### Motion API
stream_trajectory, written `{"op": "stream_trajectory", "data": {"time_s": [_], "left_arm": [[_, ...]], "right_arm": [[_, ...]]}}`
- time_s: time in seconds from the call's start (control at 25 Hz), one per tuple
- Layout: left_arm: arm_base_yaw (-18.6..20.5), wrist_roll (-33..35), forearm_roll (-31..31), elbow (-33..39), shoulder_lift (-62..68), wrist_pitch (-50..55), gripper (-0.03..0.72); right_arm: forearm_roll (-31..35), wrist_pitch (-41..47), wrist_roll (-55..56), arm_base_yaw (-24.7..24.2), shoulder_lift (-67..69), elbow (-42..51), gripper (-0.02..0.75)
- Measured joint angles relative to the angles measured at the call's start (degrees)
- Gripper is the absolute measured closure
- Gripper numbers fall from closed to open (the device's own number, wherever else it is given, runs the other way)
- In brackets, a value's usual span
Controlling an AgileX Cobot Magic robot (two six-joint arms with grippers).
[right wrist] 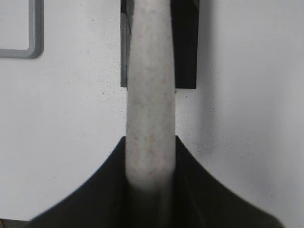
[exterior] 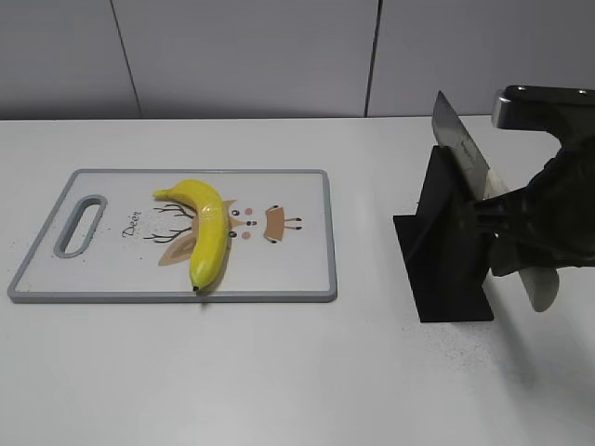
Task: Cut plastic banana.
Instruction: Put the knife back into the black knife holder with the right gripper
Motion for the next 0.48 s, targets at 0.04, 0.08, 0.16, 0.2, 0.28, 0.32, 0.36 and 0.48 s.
{"op": "stream_trajectory", "data": {"time_s": [0.04,0.08,0.16,0.2,0.28,0.32,0.36,0.48], "left_arm": [[0.0,0.0,0.0,0.0,0.0,0.0,0.114],[0.0,0.0,0.0,0.0,0.0,0.0,0.114],[0.0,0.0,0.0,0.0,0.0,0.0,0.114],[0.0,0.0,0.0,0.0,0.0,0.0,0.114],[0.0,0.0,0.0,0.0,0.0,0.0,0.114],[0.0,0.0,0.0,0.0,0.0,0.0,0.114],[0.0,0.0,0.0,0.0,0.0,0.0,0.114],[0.0,0.0,0.0,0.0,0.0,0.0,0.114]], "right_arm": [[0.0,-0.3,0.0,0.0,0.5,0.0,0.578],[-0.3,-0.5,0.0,0.0,1.3,0.0,0.578],[-0.4,-0.5,0.0,0.0,3.1,0.0,0.578],[-0.5,-0.6,0.0,0.0,3.9,0.0,0.578],[-0.5,-1.4,0.0,0.0,5.0,0.0,0.578],[-0.5,-1.8,0.1,0.0,5.3,0.0,0.578],[-0.5,-2.1,0.2,0.0,5.4,-0.1,0.578],[-0.7,-2.9,0.2,0.0,5.5,-0.2,0.578]]}}
